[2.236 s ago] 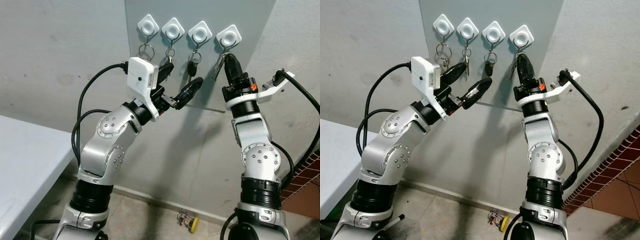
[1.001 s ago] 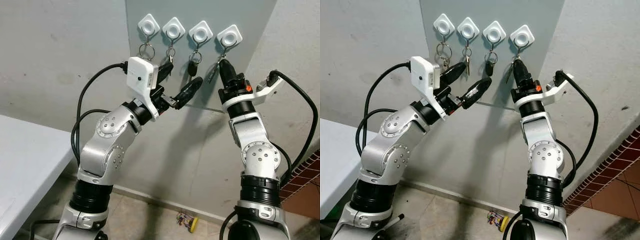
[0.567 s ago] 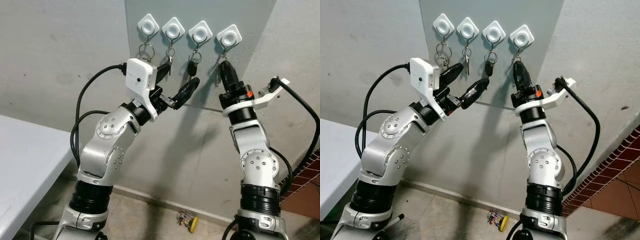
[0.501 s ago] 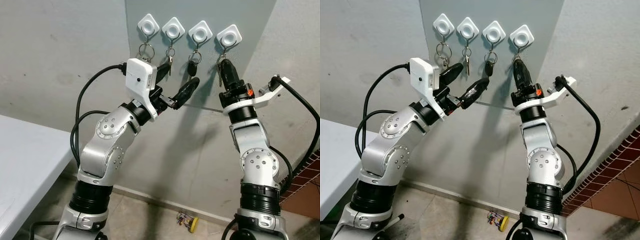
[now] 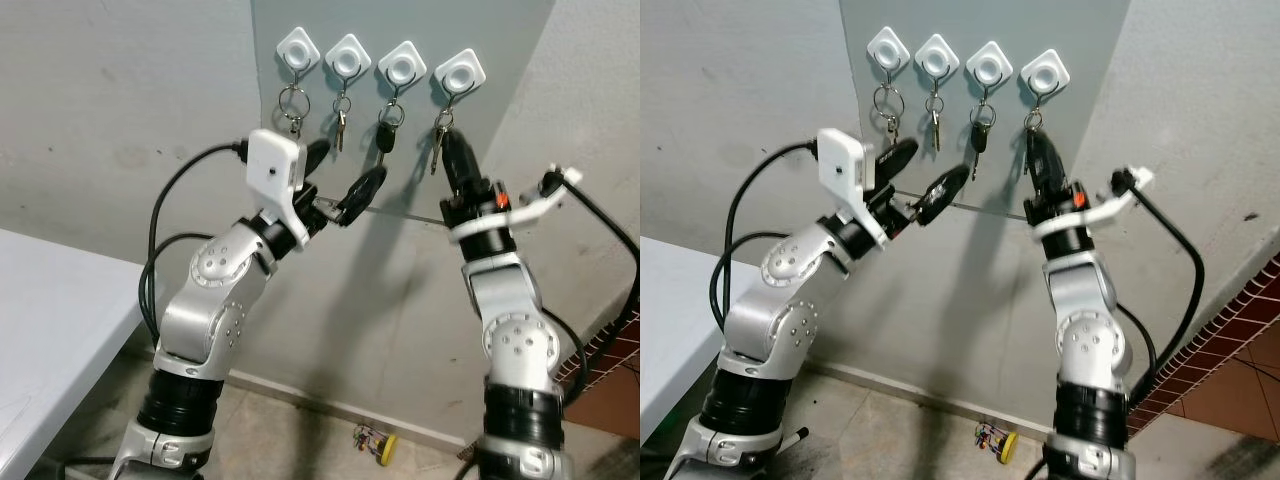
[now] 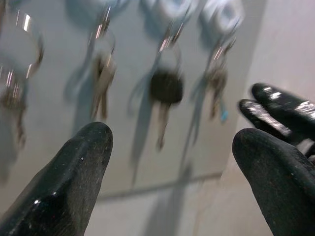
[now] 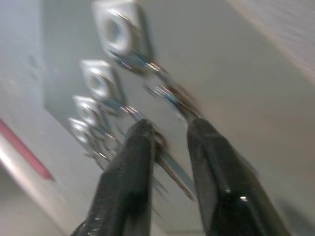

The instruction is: Hang keys on a hook

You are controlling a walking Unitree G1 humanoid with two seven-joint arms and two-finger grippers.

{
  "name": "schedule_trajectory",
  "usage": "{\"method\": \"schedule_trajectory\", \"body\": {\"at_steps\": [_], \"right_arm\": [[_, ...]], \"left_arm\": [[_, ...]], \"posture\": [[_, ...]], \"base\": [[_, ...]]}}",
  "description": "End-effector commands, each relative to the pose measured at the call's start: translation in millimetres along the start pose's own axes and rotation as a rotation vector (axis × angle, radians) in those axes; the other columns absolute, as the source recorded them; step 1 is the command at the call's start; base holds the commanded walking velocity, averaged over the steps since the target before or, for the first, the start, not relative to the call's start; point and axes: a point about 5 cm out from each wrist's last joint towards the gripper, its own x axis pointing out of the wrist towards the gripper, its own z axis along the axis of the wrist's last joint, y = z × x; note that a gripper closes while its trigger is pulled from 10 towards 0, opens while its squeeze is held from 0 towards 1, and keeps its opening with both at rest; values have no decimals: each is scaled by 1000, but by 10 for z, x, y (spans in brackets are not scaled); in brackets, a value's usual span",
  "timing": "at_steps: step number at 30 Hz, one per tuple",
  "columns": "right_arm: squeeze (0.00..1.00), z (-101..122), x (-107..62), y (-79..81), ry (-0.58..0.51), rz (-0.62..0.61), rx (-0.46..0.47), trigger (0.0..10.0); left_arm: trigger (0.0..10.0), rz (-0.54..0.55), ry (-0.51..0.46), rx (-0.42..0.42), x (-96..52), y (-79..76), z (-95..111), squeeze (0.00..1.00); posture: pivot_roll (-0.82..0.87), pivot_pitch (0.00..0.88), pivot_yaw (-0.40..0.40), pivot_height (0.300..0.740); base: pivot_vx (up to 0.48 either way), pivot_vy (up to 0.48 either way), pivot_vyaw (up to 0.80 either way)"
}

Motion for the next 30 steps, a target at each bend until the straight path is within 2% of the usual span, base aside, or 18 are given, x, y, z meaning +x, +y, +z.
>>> {"method": "schedule_trajectory", "body": {"at_steps": [1,5,7,8,13,14,19,23,24,25,26,27,28,30], "right_arm": [[1000,-8,0,55,10,26,-25,10000],[1000,-40,-81,-3,27,-2,-38,10000],[1000,-95,-177,-67,55,-25,-61,10000],[1000,-144,-262,-152,77,-61,-92,10000],[1000,-220,-396,-294,106,-129,-144,10000],[1000,-265,-501,-415,124,-180,-163,10000],[1000,-373,-734,-674,185,-278,-256,10000],[1000,-441,-860,-793,230,-322,-314,10000],[1000,-479,-918,-846,258,-342,-342,10000],[1000,-562,-1069,-978,324,-403,-396,10000],[1000,-618,-1181,-1067,365,-454,-437,10000],[1000,-618,-1181,-1067,365,-454,-437,10000],[1000,-708,-1310,-1152,440,-487,-466,10000],[1000,-772,-1436,-1234,498,-531,-474,10000]], "left_arm": [[10000,24,6,14,-13,34,-25,0],[10000,49,29,2,-41,75,-123,0],[10000,85,77,15,-80,132,-280,0],[10000,125,121,4,-125,187,-442,0],[10000,210,198,-34,-215,274,-696,0],[10000,266,245,-55,-283,347,-854,0],[10000,366,347,-92,-468,474,-1197,0],[10000,407,374,-56,-560,523,-1320,0],[10000,431,400,-29,-605,543,-1375,0],[10000,449,456,-42,-707,542,-1523,0],[10000,448,519,-17,-784,528,-1630,0],[10000,448,519,-17,-784,528,-1630,0],[10000,463,583,0,-880,509,-1746,0],[10000,460,626,-20,-963,478,-1842,0]], "posture": [[5,0,-17,728],[-1,0,-12,728],[-6,0,-9,728],[-7,0,-7,728],[-21,0,0,728],[-24,0,1,728],[-44,0,15,728],[-52,0,20,728],[-60,0,23,728],[-58,0,23,728],[-63,0,26,728],[-63,0,26,728],[-72,0,27,728],[-72,0,27,728]], "base": [[0,0,0],[0,0,0],[0,0,0],[0,0,0],[0,0,0],[0,0,0],[0,0,0],[0,0,0],[0,0,0],[0,0,0],[0,0,0],[0,0,0],[0,0,0],[0,0,0]]}}
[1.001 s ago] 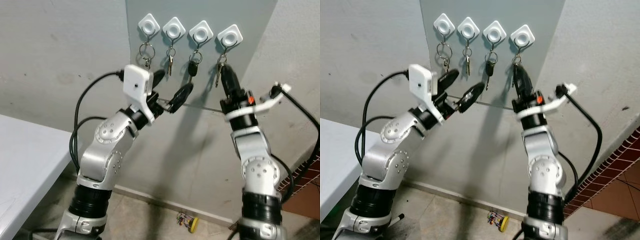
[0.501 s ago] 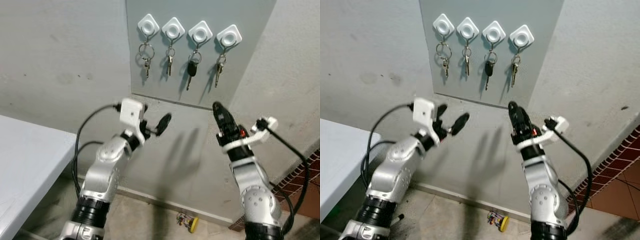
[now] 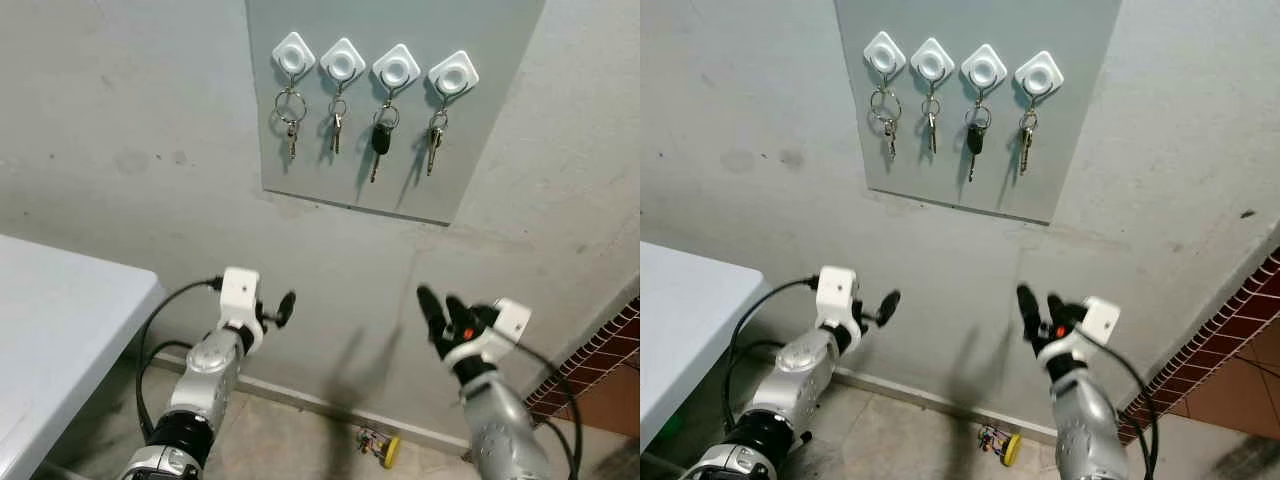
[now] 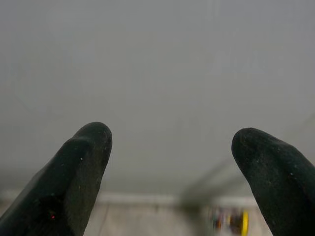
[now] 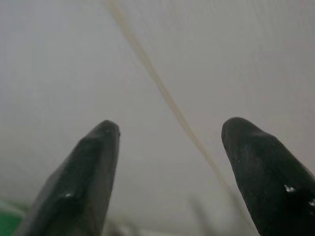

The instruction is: Hang keys on a hook

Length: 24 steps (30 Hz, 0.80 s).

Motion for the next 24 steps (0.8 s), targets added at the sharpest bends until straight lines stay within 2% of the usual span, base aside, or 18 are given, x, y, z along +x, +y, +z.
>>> {"method": "schedule_trajectory", "body": {"at_steps": [1,2,3,4,5,7,11,13,15,17,20,24], "right_arm": [[1000,-134,-31,-71,56,-38,-40,10000],[1000,-134,-31,-71,56,-38,-40,10000],[1000,-288,-93,-155,122,-78,-58,10000],[1000,-374,-141,-208,161,-109,-68,10000],[1000,-518,-237,-290,234,-153,-94,10000],[1000,-589,-294,-338,272,-192,-93,10000],[1000,-790,-492,-459,390,-273,-127,10000],[1000,-889,-588,-489,454,-292,-154,10000],[1000,-907,-603,-491,466,-293,-160,10000],[1000,-1009,-702,-507,515,-320,-166,10000],[1000,-1138,-828,-517,615,-344,-203,10000],[1000,-1213,-916,-524,667,-366,-211,10000]], "left_arm": [[10000,-6,37,22,-21,6,-116,0],[10000,-6,37,22,-21,6,-116,0],[10000,16,97,49,-66,18,-278,0],[10000,35,137,32,-97,30,-374,0],[10000,46,195,49,-154,32,-521,0],[10000,50,219,69,-179,30,-579,0],[10000,27,291,-14,-253,-7,-749,0],[10000,33,325,-79,-286,-21,-823,0],[10000,34,329,-83,-290,-22,-831,0],[10000,44,367,-94,-340,-26,-922,0],[10000,44,413,-47,-403,-36,-1023,0],[10000,23,428,-34,-422,-71,-1061,0]], "posture": [[-81,0,31,728],[-81,0,31,728],[-85,0,33,728],[-85,0,31,728],[-84,0,33,728],[-84,0,31,728],[-74,0,29,728],[-71,0,27,728],[-71,0,27,728],[-72,0,30,728],[-84,0,38,728],[-91,0,44,728]], "base": [[0,0,0],[0,0,0],[0,0,0],[0,0,0],[0,0,0],[0,0,0],[0,0,0],[0,0,0],[0,0,0],[0,0,0],[0,0,0],[0,0,0]]}}
